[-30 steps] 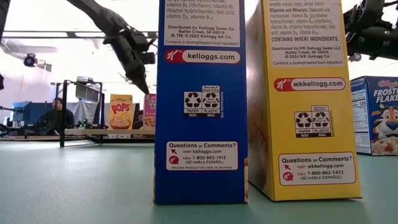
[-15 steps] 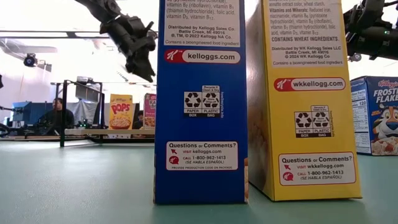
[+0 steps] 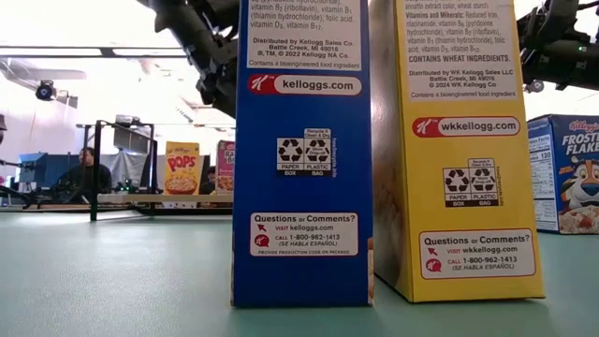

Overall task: Stack cereal on shelf
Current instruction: Put the bottom left blue cereal box on the shelf

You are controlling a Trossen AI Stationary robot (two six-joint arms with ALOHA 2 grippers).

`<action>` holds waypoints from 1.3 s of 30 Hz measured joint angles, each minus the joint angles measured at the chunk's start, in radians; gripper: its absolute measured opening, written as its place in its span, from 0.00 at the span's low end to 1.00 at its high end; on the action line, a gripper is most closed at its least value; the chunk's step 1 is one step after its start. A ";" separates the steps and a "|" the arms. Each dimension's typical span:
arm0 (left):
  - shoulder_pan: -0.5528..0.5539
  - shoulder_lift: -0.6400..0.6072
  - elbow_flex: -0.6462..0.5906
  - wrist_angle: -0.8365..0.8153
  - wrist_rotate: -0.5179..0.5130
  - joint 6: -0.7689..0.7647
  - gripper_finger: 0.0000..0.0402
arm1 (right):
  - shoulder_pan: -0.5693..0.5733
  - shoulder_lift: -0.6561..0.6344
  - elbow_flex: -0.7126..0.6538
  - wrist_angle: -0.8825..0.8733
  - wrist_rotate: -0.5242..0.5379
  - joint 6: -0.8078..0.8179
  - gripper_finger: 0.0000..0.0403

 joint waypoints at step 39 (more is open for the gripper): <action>-0.882 0.420 0.069 0.391 -0.784 -1.021 0.69 | 0.000 0.000 0.000 -0.001 0.000 0.000 0.58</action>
